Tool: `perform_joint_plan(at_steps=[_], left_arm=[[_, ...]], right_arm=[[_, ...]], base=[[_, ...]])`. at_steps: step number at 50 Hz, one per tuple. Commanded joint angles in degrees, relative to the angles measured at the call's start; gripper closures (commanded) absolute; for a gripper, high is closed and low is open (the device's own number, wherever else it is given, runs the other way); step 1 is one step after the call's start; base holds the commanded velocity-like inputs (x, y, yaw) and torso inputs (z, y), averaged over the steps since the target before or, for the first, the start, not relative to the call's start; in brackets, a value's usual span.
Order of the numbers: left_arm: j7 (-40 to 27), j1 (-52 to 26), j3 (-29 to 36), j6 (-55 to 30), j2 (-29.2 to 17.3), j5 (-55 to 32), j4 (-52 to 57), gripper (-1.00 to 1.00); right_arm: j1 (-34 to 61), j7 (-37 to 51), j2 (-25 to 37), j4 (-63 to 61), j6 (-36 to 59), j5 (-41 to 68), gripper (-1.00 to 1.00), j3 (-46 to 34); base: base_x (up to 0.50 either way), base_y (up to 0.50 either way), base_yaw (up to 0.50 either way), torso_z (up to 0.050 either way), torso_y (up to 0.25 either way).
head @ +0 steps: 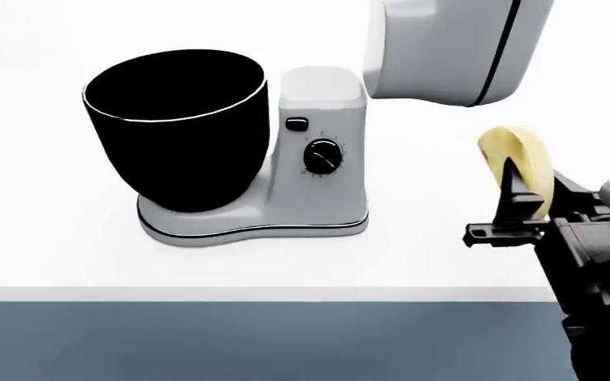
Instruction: Place the cheese in the stand mixer bowl.
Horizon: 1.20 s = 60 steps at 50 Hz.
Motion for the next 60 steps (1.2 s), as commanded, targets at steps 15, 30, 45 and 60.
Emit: perform_joint_plan(at_steps=[15,30,45,60], left_arm=[[-0.34,0.5,-0.98,-0.11,0.1,-0.79,0.02,-1.0],[0.06,0.75,-1.71,-0.84,0.63,-0.6,-0.07,-1.0],[0.3,0.93,-1.87,-1.0,0.8,-0.27,-0.19,-1.0],[0.89,1.23,-2.33,-1.37,1.34,0.01,-0.19,-1.0]], right_arm=[[-12.34,25.82,24.36,-20.37,-15.39,34.35,1.0,-7.23],[37.28,42.59,51.62,-20.43,-55.7,31.29,1.0,-81.52],[109.67,64.73,33.38,-20.07,-81.1,24.47,1.0,-158.45],[107.55,60.98,25.89,-10.02,-86.52,32.68,1.0,-153.64]], base=[[0.0,0.0,0.0,0.0,0.0],[0.0,0.0,0.0,0.0,0.0],[0.0,0.0,0.0,0.0,0.0],[0.0,0.0,0.0,0.0,0.0]])
